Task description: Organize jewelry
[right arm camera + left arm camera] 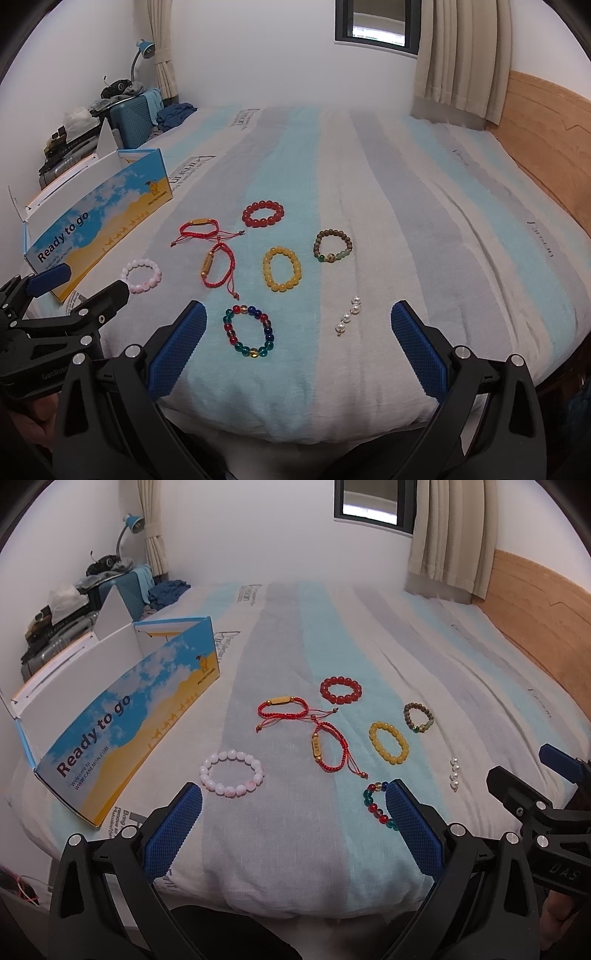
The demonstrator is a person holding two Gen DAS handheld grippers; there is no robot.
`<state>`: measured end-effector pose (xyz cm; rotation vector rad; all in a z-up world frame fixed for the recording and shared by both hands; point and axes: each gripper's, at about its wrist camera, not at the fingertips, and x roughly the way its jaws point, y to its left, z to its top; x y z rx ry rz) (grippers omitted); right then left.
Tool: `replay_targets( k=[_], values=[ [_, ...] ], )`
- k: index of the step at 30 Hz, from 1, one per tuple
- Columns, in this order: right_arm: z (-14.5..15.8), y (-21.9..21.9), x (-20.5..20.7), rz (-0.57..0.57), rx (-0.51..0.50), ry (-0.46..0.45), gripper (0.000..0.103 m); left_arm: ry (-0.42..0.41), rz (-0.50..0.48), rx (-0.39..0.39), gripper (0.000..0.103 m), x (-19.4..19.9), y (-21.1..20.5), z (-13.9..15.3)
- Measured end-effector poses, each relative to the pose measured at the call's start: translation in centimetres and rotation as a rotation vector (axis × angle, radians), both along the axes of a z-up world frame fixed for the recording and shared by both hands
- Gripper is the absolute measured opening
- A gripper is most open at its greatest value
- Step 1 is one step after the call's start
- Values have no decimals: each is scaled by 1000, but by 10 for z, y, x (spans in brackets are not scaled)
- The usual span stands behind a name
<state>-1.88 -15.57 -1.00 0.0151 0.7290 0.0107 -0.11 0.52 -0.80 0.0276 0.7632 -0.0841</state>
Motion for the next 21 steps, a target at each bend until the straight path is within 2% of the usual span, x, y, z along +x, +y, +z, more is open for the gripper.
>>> replay_targets(
  k=[21],
  values=[
    [-2, 8, -1, 22, -3, 0, 96, 12, -23, -7, 97, -3, 6, 3]
  ],
)
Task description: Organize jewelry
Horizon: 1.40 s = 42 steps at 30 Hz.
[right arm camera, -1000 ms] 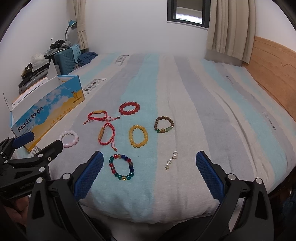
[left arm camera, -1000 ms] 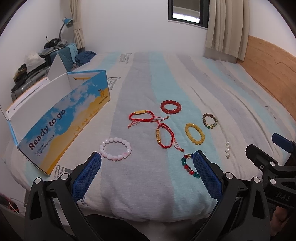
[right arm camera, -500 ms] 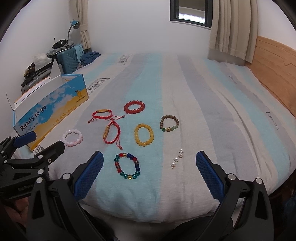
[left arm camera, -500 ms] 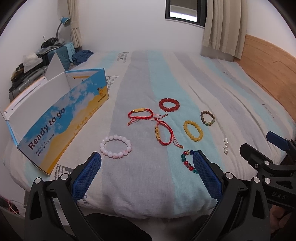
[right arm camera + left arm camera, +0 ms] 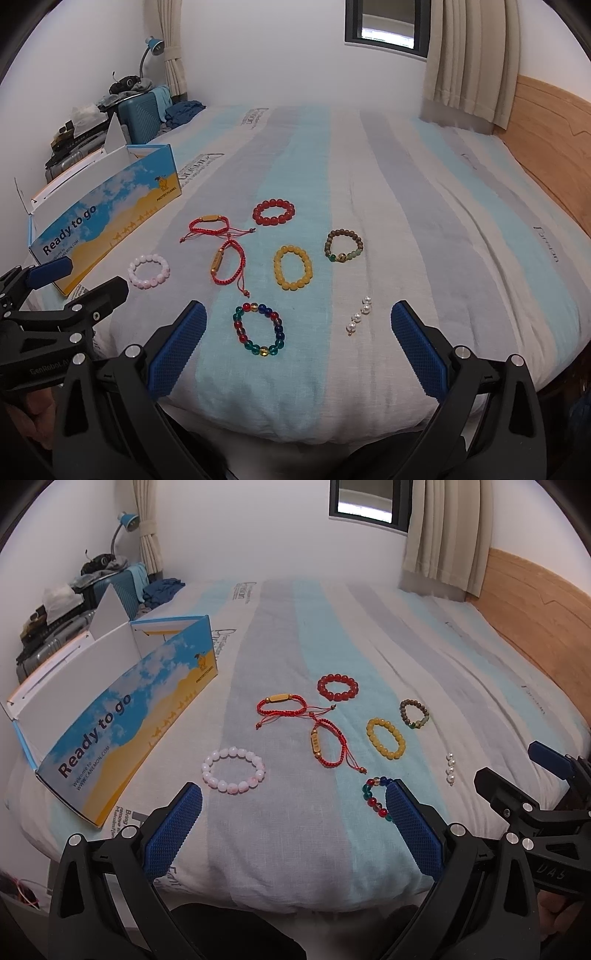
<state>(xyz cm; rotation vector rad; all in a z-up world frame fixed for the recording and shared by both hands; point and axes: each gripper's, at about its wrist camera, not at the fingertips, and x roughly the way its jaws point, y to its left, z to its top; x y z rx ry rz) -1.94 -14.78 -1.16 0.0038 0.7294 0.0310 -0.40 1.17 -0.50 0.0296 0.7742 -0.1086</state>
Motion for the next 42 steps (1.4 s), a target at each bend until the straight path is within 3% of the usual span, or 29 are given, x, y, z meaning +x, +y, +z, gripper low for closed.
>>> replay_targets(
  k=[31, 42],
  values=[
    [-3, -3, 2, -9, -14, 10, 96, 2, -2, 5, 97, -1, -4, -1],
    [-15, -7, 21, -40, -40, 60, 96, 41, -8, 13, 97, 23, -3, -14]
  ],
)
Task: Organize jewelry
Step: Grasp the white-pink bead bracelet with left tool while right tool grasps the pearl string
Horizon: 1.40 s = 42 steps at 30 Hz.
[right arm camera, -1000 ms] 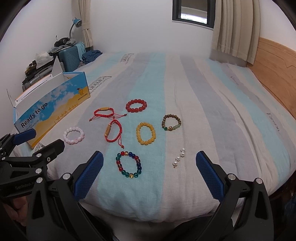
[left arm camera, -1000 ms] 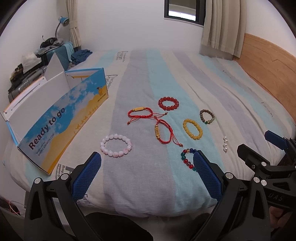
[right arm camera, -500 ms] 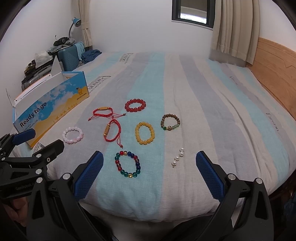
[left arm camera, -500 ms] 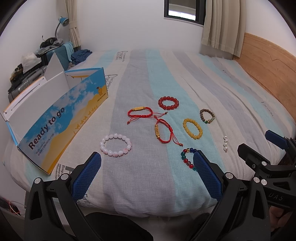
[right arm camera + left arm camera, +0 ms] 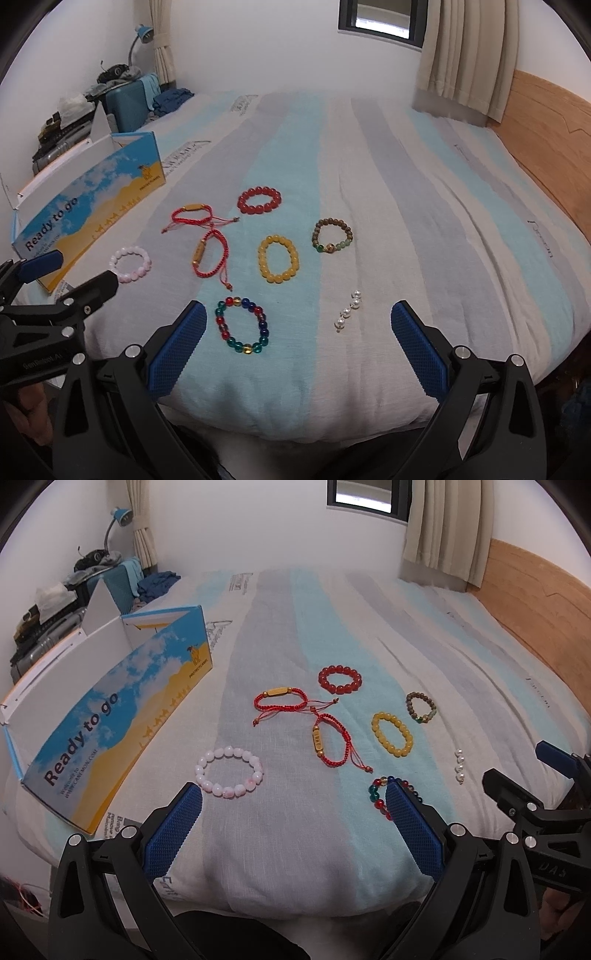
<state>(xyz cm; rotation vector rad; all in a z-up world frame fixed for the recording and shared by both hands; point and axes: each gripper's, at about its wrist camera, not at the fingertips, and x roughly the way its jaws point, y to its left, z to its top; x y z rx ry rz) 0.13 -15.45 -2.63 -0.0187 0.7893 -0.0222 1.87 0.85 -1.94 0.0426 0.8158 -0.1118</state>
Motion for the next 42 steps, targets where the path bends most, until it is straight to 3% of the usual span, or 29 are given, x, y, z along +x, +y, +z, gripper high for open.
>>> replay_targets(
  k=[22, 29, 35, 39, 40, 42],
  values=[
    [-82, -36, 87, -109, -17, 182, 96, 137, 54, 20, 97, 102, 37, -81],
    [-110, -45, 103, -124, -12, 235, 96, 149, 60, 54, 97, 118, 34, -97],
    [-116, -46, 103, -110, -5, 207, 95, 119, 56, 106, 98, 117, 28, -107],
    [-114, -46, 99, -87, -1, 187, 79, 126, 58, 100, 95, 116, 32, -104],
    [-113, -45, 99, -77, -1, 183, 69, 124, 55, 99, 93, 116, 31, -103],
    [-110, -42, 97, -72, -3, 177, 58, 121, 47, 103, 83, 115, 28, -101]
  ],
)
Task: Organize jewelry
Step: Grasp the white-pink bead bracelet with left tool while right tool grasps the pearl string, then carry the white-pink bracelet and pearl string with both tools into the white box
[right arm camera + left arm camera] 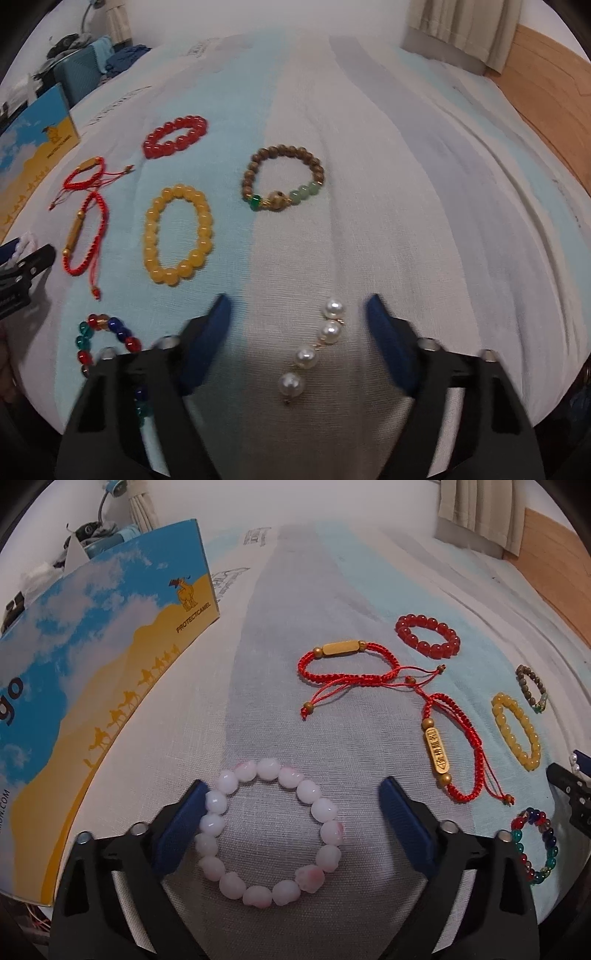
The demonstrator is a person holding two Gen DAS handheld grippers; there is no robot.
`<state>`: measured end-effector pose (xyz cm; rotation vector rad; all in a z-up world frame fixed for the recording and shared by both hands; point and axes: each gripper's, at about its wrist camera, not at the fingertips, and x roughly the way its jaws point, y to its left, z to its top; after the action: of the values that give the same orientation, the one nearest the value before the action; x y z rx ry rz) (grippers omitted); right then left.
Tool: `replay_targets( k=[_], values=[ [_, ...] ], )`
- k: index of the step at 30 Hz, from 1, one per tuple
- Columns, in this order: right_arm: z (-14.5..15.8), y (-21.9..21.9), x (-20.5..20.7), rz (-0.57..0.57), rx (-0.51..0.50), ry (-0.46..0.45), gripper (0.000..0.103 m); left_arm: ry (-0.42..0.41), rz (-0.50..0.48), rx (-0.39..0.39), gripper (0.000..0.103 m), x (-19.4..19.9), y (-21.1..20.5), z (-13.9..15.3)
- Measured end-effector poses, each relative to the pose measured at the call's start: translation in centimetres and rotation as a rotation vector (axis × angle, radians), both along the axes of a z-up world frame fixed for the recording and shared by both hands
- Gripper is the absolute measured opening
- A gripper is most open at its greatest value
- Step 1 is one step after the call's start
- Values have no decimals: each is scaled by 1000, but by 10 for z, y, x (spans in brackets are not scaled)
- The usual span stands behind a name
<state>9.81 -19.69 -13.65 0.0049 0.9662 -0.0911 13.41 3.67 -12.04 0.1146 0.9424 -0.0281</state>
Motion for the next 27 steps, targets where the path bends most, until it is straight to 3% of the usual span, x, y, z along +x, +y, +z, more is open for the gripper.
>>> replay_targets(
  k=[7, 9, 14, 26, 27],
  values=[
    [4, -6, -1, -31, 3, -15, 28, 12, -28, -29, 45, -2, -7, 5],
    [6, -8, 0, -38, 2, -19, 21, 9, -28, -28, 24, -2, -9, 7],
    [8, -13, 0, -44, 8, -28, 11, 7, -24, -24, 21, -3, -7, 11],
    [21, -15, -4, -50, 23, -58, 11, -12, -16, -4, 21, -8, -8, 20],
    [23, -14, -5, -51, 21, -62, 11, -15, -18, -1, 16, -8, -8, 22]
  ],
)
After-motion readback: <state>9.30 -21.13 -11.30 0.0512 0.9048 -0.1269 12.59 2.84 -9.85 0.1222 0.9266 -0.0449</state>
